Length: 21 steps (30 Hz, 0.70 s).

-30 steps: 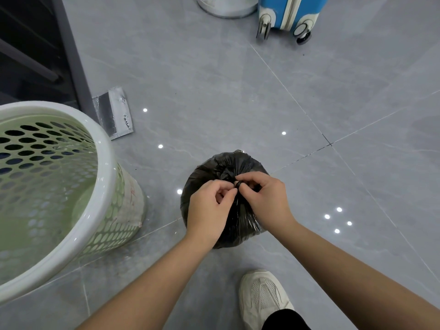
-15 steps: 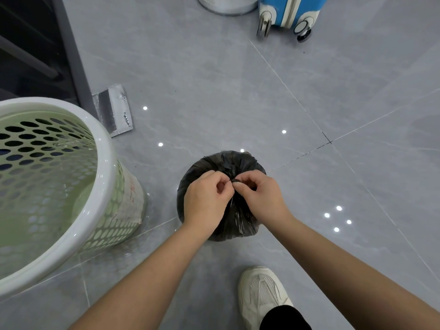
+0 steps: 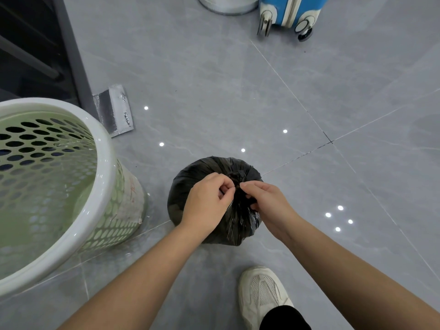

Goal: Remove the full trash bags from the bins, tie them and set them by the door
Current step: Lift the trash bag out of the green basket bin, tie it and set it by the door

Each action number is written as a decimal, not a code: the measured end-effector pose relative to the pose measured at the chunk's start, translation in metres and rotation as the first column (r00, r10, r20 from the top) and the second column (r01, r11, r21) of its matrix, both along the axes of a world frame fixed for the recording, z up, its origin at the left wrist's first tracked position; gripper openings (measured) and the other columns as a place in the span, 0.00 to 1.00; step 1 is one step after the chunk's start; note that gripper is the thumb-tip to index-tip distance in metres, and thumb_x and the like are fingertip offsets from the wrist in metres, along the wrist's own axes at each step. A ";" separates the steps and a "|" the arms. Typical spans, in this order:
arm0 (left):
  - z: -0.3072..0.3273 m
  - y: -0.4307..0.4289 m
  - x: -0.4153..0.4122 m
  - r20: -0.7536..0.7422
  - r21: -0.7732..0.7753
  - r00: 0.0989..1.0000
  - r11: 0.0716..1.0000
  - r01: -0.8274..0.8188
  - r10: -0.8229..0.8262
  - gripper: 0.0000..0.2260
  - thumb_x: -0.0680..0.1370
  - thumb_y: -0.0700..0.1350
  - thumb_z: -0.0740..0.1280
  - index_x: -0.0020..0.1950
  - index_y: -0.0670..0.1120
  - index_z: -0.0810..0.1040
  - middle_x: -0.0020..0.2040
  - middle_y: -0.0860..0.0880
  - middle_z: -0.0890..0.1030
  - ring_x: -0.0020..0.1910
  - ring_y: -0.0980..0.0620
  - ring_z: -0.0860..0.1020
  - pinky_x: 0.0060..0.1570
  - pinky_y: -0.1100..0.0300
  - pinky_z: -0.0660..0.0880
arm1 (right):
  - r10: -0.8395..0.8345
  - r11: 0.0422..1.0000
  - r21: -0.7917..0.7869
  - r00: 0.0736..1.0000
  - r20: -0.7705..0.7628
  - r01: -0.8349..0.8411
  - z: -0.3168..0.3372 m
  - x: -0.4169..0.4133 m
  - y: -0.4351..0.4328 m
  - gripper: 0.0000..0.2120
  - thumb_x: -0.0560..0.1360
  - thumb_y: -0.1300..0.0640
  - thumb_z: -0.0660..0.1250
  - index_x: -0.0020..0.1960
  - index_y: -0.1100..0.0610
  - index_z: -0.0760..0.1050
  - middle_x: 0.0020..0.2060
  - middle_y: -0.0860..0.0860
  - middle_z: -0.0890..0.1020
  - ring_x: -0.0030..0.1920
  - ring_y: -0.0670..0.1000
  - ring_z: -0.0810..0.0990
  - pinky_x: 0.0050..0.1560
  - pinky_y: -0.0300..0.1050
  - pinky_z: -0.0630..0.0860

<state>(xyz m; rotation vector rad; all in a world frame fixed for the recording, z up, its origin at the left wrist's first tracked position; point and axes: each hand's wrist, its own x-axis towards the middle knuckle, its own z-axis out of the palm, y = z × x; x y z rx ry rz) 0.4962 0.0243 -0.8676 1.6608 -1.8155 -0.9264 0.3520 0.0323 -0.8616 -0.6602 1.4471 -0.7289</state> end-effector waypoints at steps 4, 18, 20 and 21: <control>0.002 -0.002 -0.001 -0.059 0.092 0.996 0.994 -0.055 0.061 0.02 0.73 0.43 0.69 0.42 0.49 0.81 0.38 0.56 0.80 0.36 0.57 0.77 0.43 0.60 0.76 | -0.068 0.995 -0.068 0.996 0.048 0.072 0.000 0.001 -0.002 0.06 0.76 0.61 0.66 0.42 0.59 0.80 0.30 0.43 0.80 0.30 0.36 0.77 0.30 0.28 0.70; 0.007 -0.005 -0.015 -0.155 0.288 0.932 0.918 -0.274 0.327 0.03 0.71 0.41 0.69 0.40 0.47 0.82 0.33 0.52 0.83 0.35 0.57 0.81 0.41 0.63 0.77 | -0.163 0.979 -0.155 0.971 -0.176 0.136 -0.016 0.010 -0.007 0.06 0.72 0.57 0.71 0.38 0.58 0.81 0.44 0.52 0.82 0.45 0.48 0.82 0.48 0.42 0.78; 0.006 -0.001 -0.017 -0.142 0.173 0.946 0.948 -0.267 0.292 0.03 0.70 0.40 0.69 0.39 0.46 0.81 0.34 0.53 0.81 0.35 0.58 0.78 0.40 0.64 0.75 | -0.164 0.982 -0.123 0.968 -0.189 0.142 -0.015 0.012 -0.008 0.08 0.72 0.59 0.69 0.36 0.60 0.80 0.38 0.51 0.82 0.39 0.48 0.80 0.43 0.41 0.78; 0.006 0.001 -0.018 -0.133 0.099 0.957 0.964 -0.248 0.260 0.02 0.70 0.39 0.68 0.39 0.46 0.80 0.35 0.53 0.80 0.35 0.57 0.77 0.39 0.64 0.75 | -0.162 0.984 -0.104 0.971 -0.174 0.146 -0.014 0.013 -0.009 0.08 0.72 0.60 0.68 0.35 0.62 0.79 0.35 0.52 0.80 0.36 0.48 0.77 0.39 0.41 0.76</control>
